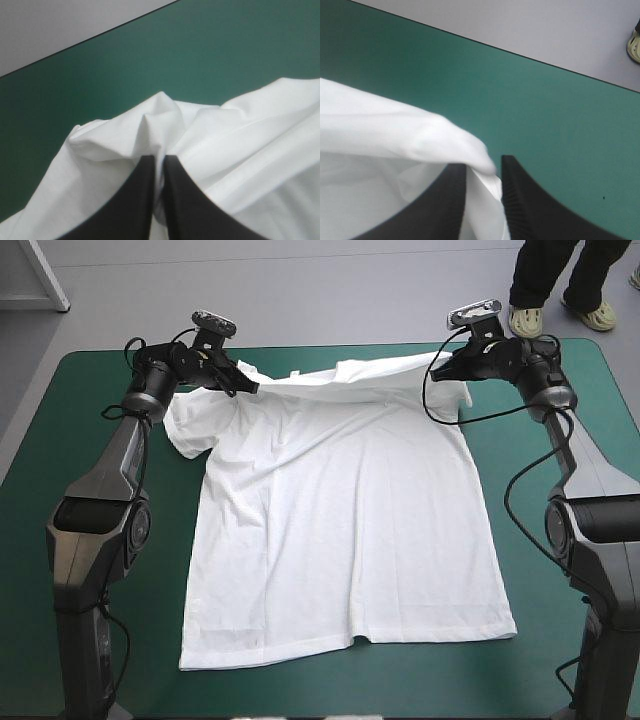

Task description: Fold the cloth

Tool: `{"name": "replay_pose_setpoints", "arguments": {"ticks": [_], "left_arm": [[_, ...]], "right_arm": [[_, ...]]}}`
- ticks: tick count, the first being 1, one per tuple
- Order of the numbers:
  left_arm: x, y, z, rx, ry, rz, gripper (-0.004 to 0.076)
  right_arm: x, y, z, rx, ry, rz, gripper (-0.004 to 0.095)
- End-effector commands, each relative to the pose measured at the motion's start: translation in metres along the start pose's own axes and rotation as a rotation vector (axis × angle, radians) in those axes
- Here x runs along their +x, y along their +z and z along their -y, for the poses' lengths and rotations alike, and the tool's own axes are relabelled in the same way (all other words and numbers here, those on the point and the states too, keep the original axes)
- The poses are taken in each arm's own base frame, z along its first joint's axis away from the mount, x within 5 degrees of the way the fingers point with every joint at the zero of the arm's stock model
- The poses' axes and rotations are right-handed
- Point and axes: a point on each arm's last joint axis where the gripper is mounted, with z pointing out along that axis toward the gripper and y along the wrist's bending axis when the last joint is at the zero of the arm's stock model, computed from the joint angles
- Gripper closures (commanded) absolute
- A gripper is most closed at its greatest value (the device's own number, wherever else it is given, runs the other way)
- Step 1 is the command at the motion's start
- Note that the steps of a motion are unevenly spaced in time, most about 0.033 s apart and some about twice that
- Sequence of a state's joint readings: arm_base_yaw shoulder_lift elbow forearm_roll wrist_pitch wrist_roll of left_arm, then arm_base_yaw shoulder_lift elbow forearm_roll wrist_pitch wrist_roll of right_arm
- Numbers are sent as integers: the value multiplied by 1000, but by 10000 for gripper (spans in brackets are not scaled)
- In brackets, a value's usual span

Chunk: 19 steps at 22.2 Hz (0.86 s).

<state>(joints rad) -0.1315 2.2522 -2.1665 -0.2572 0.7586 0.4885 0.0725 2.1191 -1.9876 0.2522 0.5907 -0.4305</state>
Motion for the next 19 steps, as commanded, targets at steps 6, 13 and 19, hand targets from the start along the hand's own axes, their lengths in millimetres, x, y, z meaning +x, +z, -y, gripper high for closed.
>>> {"name": "replay_pose_setpoints", "arguments": {"ticks": [6, 13, 19], "left_arm": [[-63, -141, 11, 14, -29, 222, 317], [-42, -269, 50, 102, -40, 209, 363], [36, -291, 79, 146, -129, 93, 363]], "right_arm": [[-82, -164, -2, 32, -7, 247, 329], [-54, -281, -38, -97, 38, 225, 522], [16, -318, -61, -120, 109, 195, 534]]}}
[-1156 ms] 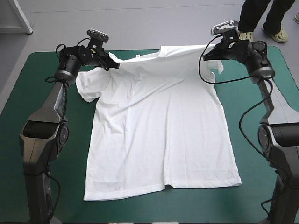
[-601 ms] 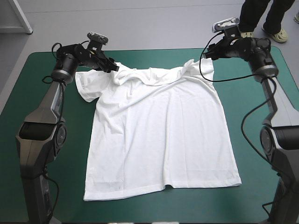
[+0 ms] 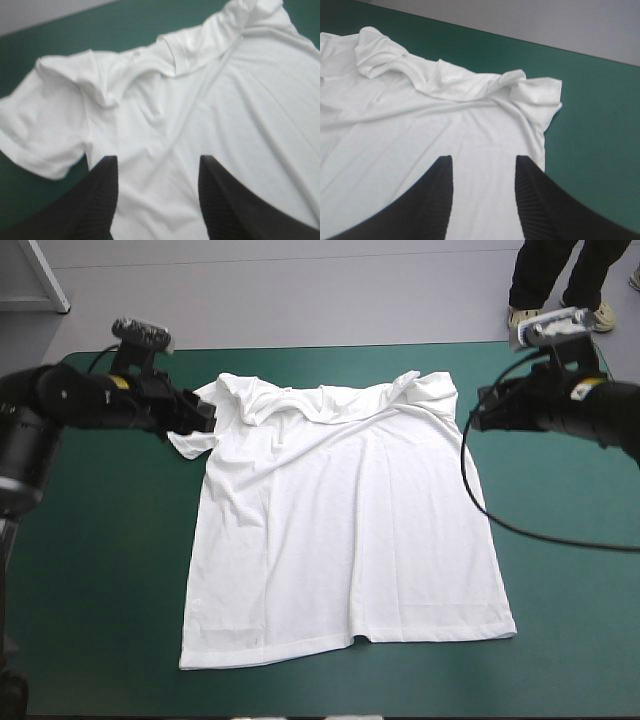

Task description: Fold the cloth

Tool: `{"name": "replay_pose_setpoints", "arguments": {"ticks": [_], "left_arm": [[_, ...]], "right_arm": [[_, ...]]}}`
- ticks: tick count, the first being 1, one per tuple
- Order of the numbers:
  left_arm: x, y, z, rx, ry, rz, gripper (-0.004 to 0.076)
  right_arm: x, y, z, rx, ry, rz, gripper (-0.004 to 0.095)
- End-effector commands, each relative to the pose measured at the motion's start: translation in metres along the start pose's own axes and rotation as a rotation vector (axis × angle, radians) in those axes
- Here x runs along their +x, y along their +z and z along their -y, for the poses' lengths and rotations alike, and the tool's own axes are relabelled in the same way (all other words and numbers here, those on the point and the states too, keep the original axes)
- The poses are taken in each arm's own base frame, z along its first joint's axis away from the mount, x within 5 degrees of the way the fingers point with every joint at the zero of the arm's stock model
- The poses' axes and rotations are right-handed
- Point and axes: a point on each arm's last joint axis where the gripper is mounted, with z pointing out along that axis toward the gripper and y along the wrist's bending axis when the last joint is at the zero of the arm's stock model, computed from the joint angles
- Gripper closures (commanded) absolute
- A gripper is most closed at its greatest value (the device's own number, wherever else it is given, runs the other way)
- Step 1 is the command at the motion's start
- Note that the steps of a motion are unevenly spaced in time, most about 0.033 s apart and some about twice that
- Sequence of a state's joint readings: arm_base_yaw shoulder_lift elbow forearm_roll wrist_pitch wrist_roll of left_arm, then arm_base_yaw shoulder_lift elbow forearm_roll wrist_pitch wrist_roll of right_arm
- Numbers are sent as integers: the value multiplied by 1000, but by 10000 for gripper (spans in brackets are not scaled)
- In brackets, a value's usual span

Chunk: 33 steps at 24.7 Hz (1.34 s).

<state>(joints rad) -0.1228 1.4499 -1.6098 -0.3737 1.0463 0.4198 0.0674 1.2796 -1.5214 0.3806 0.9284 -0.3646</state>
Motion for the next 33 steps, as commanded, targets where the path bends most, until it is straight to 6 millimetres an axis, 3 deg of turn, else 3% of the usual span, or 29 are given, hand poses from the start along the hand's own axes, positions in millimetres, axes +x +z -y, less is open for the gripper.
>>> {"name": "replay_pose_setpoints", "arguments": {"ticks": [1, 8, 10, 11, 13, 23, 33], "left_arm": [[34, -28, 20, 13, -61, 52, 363], [146, -38, 49, 28, -234, -85, 363], [172, -35, 54, 42, -269, -143, 363], [196, -28, 59, 65, -294, -220, 363], [214, -24, 62, 83, -317, -288, 363], [271, -18, 66, 33, -348, -504, 363], [266, -6, 70, 124, -412, -492, 363]], "right_arm": [[27, -36, -12, 27, 26, 110, 534], [99, -47, -24, 29, 59, 43, 535], [113, -47, -26, 25, 66, 23, 535], [122, -45, -27, 20, 78, 2, 535], [127, -44, -28, 13, 86, -13, 535], [132, -44, -30, -4, 89, -52, 533], [131, -44, -31, -10, 98, -37, 534]]}}
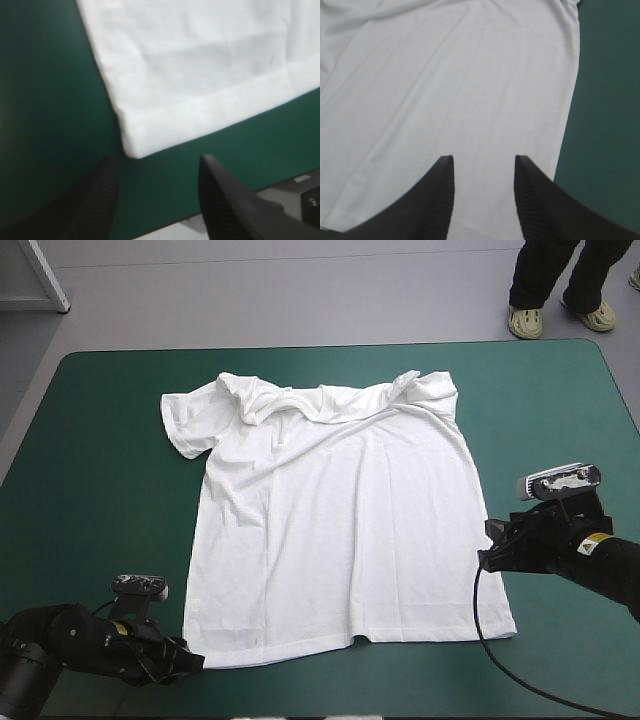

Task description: Fold the cloth

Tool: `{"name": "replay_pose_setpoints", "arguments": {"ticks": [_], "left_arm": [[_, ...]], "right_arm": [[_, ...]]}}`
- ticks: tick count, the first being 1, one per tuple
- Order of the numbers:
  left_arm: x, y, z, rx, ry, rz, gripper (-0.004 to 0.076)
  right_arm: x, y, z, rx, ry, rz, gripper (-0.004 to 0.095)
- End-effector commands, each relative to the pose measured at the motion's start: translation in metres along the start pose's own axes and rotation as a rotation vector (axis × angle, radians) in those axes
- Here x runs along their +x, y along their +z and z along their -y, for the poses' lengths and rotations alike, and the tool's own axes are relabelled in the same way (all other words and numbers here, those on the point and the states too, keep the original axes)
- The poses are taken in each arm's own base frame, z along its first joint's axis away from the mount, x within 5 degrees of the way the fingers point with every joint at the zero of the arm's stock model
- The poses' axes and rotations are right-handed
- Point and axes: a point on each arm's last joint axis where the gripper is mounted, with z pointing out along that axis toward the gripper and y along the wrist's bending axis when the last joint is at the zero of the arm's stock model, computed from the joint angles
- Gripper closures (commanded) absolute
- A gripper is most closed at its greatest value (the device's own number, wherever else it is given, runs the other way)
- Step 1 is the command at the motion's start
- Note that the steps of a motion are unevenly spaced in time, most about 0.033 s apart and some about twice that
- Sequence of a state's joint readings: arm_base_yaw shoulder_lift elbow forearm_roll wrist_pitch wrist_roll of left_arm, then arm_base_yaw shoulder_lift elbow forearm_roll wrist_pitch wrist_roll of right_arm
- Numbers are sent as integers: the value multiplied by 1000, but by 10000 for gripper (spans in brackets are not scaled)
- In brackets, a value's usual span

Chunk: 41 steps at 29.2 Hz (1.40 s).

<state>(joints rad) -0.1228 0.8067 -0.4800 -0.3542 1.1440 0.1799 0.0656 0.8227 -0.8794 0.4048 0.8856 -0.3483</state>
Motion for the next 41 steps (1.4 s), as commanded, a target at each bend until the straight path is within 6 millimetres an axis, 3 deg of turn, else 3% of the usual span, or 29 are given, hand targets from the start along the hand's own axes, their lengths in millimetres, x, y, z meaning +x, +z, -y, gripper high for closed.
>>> {"name": "replay_pose_setpoints", "arguments": {"ticks": [1, 8, 19, 29, 32, 41], "left_arm": [[-12, -2, 6, 61, -13, 74, 363], [-27, 12, -7, -35, -19, 49, 363], [-42, 41, -13, 20, -45, -101, 371], [-48, 47, -7, 114, 13, -86, 582], [-50, 47, -8, 98, 46, -69, 707], [-54, 48, -10, 76, 64, -19, 705]], "right_arm": [[-11, -7, -1, 6, 9, 94, 534], [-12, -8, -1, 4, 6, 104, 535], [-15, -8, -2, -7, -4, 131, 535], [-9, -7, -1, 6, -13, 68, 535], [-8, -7, 0, 8, -15, 53, 535], [35, 17, 7, 11, -8, -257, 533]]}}
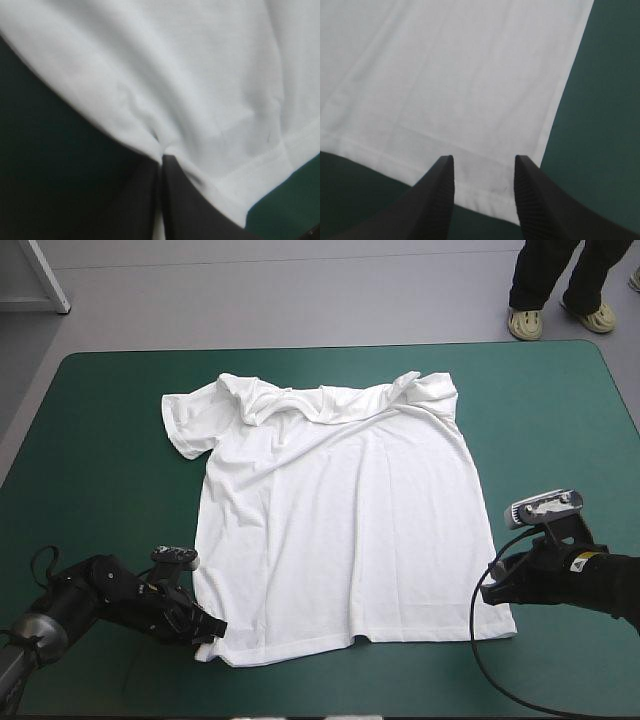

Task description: Fold the cloth

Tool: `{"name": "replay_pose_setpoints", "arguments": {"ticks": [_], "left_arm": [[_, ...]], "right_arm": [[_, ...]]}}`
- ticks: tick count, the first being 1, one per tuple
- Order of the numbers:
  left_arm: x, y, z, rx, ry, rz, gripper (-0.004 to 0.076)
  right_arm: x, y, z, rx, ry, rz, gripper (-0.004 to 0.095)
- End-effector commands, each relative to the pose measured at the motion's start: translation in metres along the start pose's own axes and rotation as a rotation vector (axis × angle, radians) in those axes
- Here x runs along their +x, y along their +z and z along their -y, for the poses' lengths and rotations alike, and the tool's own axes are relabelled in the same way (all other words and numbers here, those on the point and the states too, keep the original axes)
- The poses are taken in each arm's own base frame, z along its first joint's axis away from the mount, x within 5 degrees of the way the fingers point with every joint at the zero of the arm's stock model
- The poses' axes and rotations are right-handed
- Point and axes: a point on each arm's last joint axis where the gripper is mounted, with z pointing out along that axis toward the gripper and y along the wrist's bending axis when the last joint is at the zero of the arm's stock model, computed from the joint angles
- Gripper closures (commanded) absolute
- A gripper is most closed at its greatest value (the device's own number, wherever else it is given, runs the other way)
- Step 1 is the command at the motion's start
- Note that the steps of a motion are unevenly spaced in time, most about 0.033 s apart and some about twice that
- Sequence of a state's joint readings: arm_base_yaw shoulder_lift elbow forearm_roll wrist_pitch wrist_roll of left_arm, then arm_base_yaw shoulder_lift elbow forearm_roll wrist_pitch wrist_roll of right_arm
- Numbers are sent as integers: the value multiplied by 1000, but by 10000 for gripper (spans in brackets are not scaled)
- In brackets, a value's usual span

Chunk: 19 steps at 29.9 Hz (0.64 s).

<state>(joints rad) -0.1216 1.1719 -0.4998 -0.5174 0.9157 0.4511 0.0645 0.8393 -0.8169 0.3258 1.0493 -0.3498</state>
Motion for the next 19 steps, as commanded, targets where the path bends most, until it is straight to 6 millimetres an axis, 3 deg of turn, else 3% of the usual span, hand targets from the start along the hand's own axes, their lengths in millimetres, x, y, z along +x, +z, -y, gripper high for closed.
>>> {"name": "replay_pose_setpoints", "arguments": {"ticks": [1, 4, 8, 19], "left_arm": [[-4, 0, 0, -13, 3, 47, 705], [-4, 0, 0, -13, 5, 46, 705], [-4, 0, 0, -12, 5, 47, 705], [-6, 0, -1, -22, 10, 64, 705]], "right_arm": [[8, 9, 4, 16, 24, -25, 528], [19, 22, 8, 37, 52, -58, 493], [33, 37, 15, 88, 55, -82, 376], [34, 77, 27, 69, 105, -221, 415]]}}
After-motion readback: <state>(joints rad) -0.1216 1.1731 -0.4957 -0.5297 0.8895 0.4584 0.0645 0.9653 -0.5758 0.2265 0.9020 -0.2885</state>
